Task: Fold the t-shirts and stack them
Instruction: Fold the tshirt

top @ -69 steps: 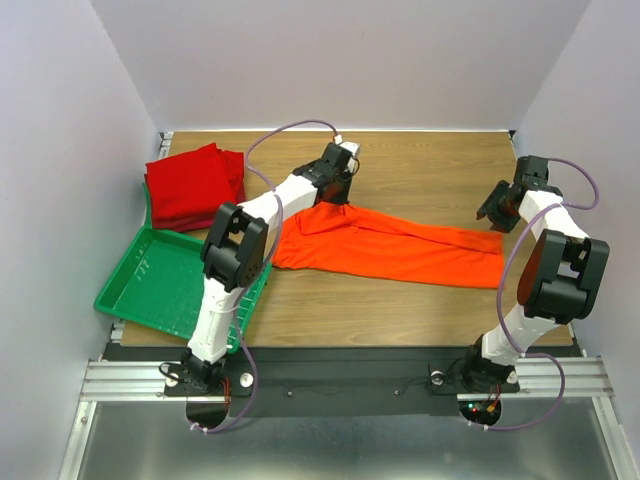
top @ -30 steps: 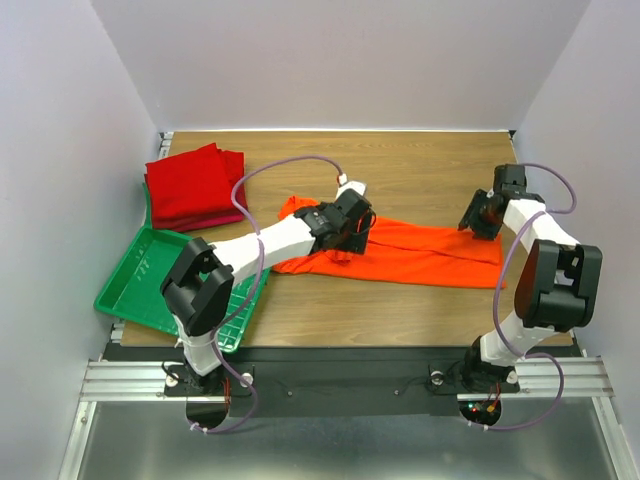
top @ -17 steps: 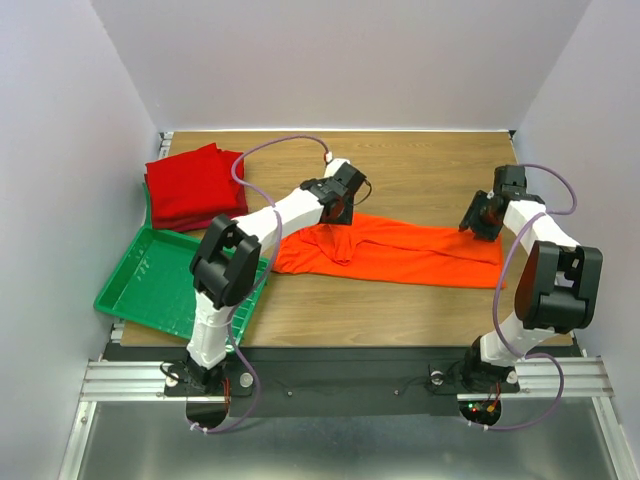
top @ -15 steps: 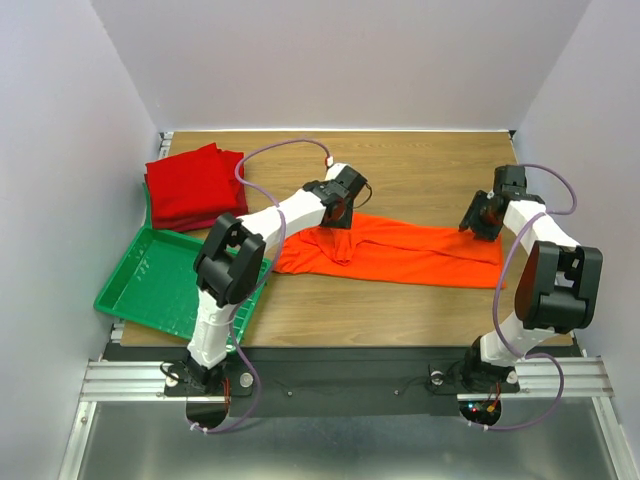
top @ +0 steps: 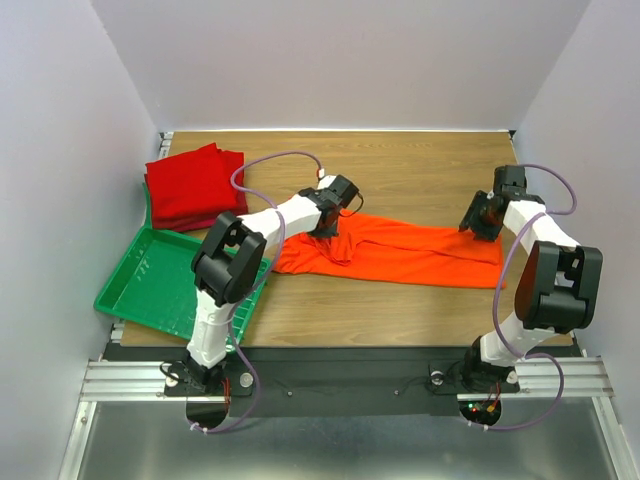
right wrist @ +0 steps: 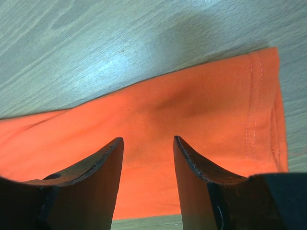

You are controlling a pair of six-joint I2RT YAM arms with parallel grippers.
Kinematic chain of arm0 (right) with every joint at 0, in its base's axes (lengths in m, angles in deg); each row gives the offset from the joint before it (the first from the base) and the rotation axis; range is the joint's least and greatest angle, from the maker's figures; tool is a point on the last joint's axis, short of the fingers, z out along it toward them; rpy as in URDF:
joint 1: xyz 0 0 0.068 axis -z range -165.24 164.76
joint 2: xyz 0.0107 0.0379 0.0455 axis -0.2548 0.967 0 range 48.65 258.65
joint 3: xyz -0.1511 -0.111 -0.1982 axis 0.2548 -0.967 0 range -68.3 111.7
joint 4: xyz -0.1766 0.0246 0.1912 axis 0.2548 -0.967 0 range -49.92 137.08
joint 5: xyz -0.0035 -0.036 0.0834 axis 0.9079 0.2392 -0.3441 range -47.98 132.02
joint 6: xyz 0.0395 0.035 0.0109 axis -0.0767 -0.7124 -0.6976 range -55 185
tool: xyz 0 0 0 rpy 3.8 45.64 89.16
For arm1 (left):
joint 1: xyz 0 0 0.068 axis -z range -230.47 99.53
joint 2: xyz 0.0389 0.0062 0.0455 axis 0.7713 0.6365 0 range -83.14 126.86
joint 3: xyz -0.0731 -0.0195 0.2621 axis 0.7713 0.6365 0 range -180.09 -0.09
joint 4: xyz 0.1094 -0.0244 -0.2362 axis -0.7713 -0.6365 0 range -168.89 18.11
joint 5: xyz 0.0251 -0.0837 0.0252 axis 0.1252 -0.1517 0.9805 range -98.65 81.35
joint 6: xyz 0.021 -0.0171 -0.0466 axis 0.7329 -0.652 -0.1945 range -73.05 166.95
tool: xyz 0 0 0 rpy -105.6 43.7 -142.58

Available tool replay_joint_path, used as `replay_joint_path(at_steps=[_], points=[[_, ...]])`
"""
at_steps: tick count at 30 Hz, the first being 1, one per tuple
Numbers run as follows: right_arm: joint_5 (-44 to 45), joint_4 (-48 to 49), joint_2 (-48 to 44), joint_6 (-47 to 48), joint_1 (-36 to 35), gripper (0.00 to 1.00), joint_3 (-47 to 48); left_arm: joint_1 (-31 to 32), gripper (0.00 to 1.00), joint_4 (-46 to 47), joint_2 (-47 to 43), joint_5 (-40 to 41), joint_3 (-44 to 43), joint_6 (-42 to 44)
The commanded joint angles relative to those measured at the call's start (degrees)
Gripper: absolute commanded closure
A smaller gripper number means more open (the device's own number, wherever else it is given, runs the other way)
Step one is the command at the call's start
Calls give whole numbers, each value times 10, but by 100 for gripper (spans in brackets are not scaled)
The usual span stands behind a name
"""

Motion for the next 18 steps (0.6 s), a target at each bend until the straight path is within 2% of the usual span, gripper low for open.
replay_joint_path(at_steps=[1, 9, 15, 18], points=[[-7, 14, -14, 7, -4, 48, -5, 1, 100, 7, -66, 0, 40, -21], [-22, 14, -25, 3, -6, 48, -16, 3, 100, 40, -153, 0, 137, -51], [-25, 14, -32, 4, -12, 48, -22, 19, 99, 41, -182, -15, 188, -68], [-24, 14, -33, 5, -16, 48, -21, 38, 73, 41, -200, -24, 205, -80]])
